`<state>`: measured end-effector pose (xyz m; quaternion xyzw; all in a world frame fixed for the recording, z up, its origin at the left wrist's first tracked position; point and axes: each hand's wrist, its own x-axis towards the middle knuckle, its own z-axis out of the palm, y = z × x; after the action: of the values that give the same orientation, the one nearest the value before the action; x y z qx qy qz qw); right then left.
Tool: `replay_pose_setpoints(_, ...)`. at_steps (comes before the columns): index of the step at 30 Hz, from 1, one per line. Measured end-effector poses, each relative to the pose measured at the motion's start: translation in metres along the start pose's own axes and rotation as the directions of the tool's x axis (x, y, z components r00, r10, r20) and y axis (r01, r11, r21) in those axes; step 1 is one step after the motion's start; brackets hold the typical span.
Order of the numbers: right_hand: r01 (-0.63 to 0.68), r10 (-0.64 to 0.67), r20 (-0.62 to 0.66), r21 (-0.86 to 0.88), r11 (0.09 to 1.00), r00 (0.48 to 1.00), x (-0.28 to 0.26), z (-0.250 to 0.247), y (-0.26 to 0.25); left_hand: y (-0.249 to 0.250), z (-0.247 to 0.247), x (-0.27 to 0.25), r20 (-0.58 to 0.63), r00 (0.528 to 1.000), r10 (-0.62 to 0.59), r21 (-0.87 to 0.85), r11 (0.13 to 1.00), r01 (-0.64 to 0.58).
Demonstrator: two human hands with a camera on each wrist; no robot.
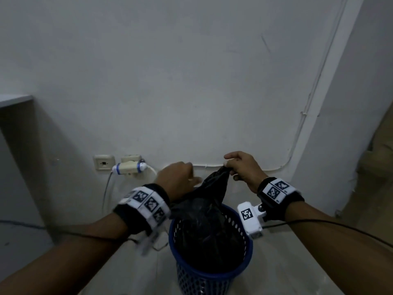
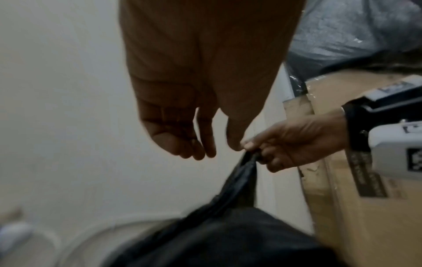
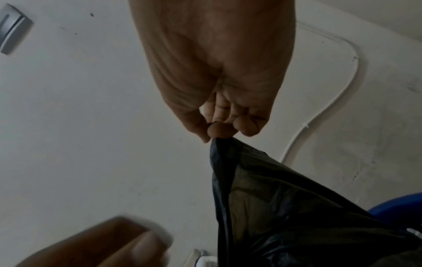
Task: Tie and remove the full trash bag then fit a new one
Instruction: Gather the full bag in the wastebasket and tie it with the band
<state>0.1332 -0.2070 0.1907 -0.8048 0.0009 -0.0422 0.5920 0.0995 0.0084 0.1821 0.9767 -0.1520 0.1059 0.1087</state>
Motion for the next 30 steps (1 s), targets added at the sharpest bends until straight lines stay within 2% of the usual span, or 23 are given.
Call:
replay_pose_setpoints(2, -0.006, 0.011, 0.08, -0.056, 0.998, 0.997, -0.006, 0.006, 0.004, 0.02, 0.021, 0.001, 0.198, 0.969, 0.151, -0.177, 0.977, -0.116)
replay_pose_setpoints(4, -0.018, 0.035, 0.132, -0.127, 0.992, 0.991, -0.012, 0.005, 0.012, 0.035, 0.052, -0.009, 0.372, 0.905, 0.208, -0.197, 0.97, -0.142)
replay_pose_setpoints(5, -0.022, 0.048, 0.148, -0.174, 0.984, 0.988, -0.013, 0.002, 0.018, 0.041, 0.068, -0.017, 0.362, 0.903, 0.23, -0.173, 0.969, -0.177)
replay_pose_setpoints(8, -0.099, 0.184, 0.175, -0.408, 0.908, 0.967, -0.02, -0.011, 0.032, 0.058, 0.101, -0.042, 0.163, 0.938, 0.307, -0.135, 0.949, -0.287)
replay_pose_setpoints(10, -0.151, 0.315, 0.191, -0.584, 0.798, 0.93, -0.025, -0.015, 0.041, 0.066, 0.112, -0.053, 0.093, 0.924, 0.371, -0.171, 0.92, -0.352)
replay_pose_setpoints(11, -0.141, 0.336, 0.21, -0.619, 0.773, 0.918, -0.027, -0.015, 0.044, 0.069, 0.113, -0.056, 0.087, 0.911, 0.403, -0.199, 0.903, -0.38)
replay_pose_setpoints(12, -0.125, 0.318, 0.22, -0.608, 0.784, 0.922, -0.028, -0.014, 0.046, 0.072, 0.11, -0.059, 0.085, 0.896, 0.435, -0.229, 0.884, -0.407)
replay_pose_setpoints(14, -0.044, 0.177, 0.228, -0.49, 0.87, 0.957, -0.029, -0.012, 0.048, 0.074, 0.105, -0.059, 0.042, 0.885, 0.463, -0.302, 0.851, -0.43)
replay_pose_setpoints(16, 0.071, 0.011, 0.218, -0.365, 0.929, 0.976, -0.03, -0.012, 0.042, 0.071, 0.098, -0.05, -0.084, 0.93, 0.357, -0.391, 0.847, -0.36)
replay_pose_setpoints(17, 0.124, -0.051, 0.226, -0.322, 0.938, 0.973, -0.031, -0.013, 0.037, 0.066, 0.094, -0.042, -0.174, 0.955, 0.239, -0.459, 0.839, -0.293)
replay_pose_setpoints(18, 0.173, -0.102, 0.233, -0.31, 0.935, 0.967, -0.032, -0.014, 0.033, 0.06, 0.091, -0.034, -0.268, 0.959, 0.089, -0.516, 0.827, -0.221)
replay_pose_setpoints(20, 0.244, -0.175, 0.233, -0.313, 0.918, 0.957, -0.033, -0.018, 0.027, 0.043, 0.088, -0.014, -0.402, 0.904, -0.147, -0.551, 0.827, -0.111)
replay_pose_setpoints(21, 0.264, -0.196, 0.23, -0.318, 0.911, 0.953, -0.033, -0.02, 0.026, 0.035, 0.087, -0.006, -0.414, 0.894, -0.174, -0.544, 0.834, -0.09)
replay_pose_setpoints(22, 0.277, -0.209, 0.228, -0.325, 0.904, 0.951, -0.033, -0.023, 0.026, 0.027, 0.087, 0.003, -0.366, 0.919, -0.147, -0.555, 0.827, -0.089)
replay_pose_setpoints(24, 0.283, -0.219, 0.22, -0.33, 0.9, 0.951, -0.031, -0.027, 0.029, 0.021, 0.082, 0.016, -0.166, 0.985, -0.038, -0.601, 0.796, -0.071)
replay_pose_setpoints(25, 0.278, -0.22, 0.204, -0.324, 0.904, 0.954, -0.03, -0.029, 0.031, 0.02, 0.081, 0.02, -0.08, 0.997, 0.005, -0.608, 0.792, -0.053)
replay_pose_setpoints(26, 0.265, -0.218, 0.175, -0.317, 0.911, 0.96, -0.029, -0.031, 0.032, 0.02, 0.079, 0.022, -0.055, 0.998, 0.016, -0.598, 0.8, -0.046)
replay_pose_setpoints(30, 0.193, -0.178, 0.076, -0.269, 0.944, 0.981, -0.025, -0.038, 0.038, 0.018, 0.065, 0.026, -0.219, 0.975, -0.046, -0.607, 0.788, -0.1)
